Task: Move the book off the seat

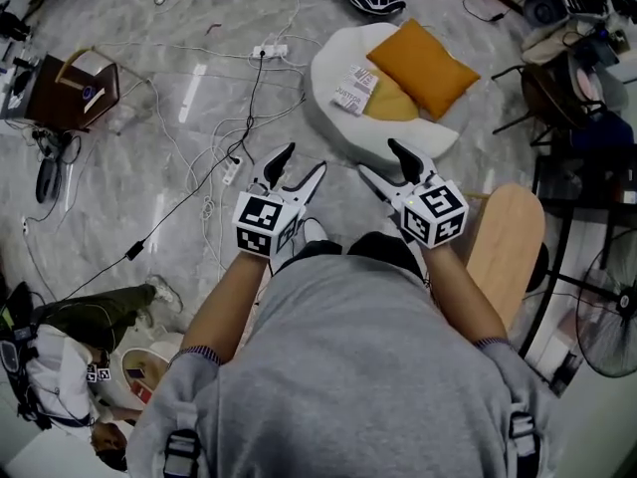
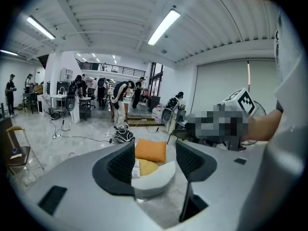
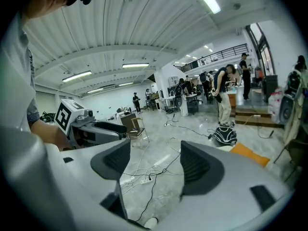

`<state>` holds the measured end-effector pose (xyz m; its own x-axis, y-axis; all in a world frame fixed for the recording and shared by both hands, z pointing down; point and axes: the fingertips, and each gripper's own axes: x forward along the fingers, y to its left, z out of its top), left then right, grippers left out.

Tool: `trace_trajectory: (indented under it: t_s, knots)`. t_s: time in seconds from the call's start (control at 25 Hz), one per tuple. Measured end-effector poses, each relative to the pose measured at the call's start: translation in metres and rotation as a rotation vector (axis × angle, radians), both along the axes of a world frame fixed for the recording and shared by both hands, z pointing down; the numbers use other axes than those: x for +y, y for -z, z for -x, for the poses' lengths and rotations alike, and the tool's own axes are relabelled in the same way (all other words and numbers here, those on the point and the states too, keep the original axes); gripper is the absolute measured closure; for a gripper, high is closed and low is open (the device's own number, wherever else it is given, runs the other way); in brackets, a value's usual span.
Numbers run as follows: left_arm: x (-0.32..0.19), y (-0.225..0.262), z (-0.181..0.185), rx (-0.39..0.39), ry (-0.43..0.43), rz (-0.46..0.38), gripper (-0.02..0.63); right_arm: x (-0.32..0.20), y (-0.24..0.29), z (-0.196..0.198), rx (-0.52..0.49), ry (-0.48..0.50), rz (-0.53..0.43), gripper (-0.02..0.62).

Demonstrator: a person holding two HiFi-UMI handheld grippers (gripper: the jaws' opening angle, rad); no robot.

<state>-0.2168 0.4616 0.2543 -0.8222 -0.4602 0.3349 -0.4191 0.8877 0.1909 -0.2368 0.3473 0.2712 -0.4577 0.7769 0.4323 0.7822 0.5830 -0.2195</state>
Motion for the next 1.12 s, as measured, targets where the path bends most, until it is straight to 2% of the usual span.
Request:
trace_trajectory:
  t_s: [0.4, 0.84, 1.12]
  knots:
    - [-0.001, -0.023, 0.071, 0.059, -0.060, -0.001, 0.319, -0.007, -0.020, 0.066, 0.030, -0.075, -0.007, 0.255]
    - [-0.027, -0.020, 0.207, 0.082, -0.079, 0.024, 0.324, -0.024, -0.022, 0.199, 0.027, -0.085, 0.014, 0.256]
    - [-0.053, -0.020, 0.274, 0.101, -0.098, 0.031, 0.329, -0.051, -0.028, 0.263, 0.051, -0.109, 0.032, 0.256]
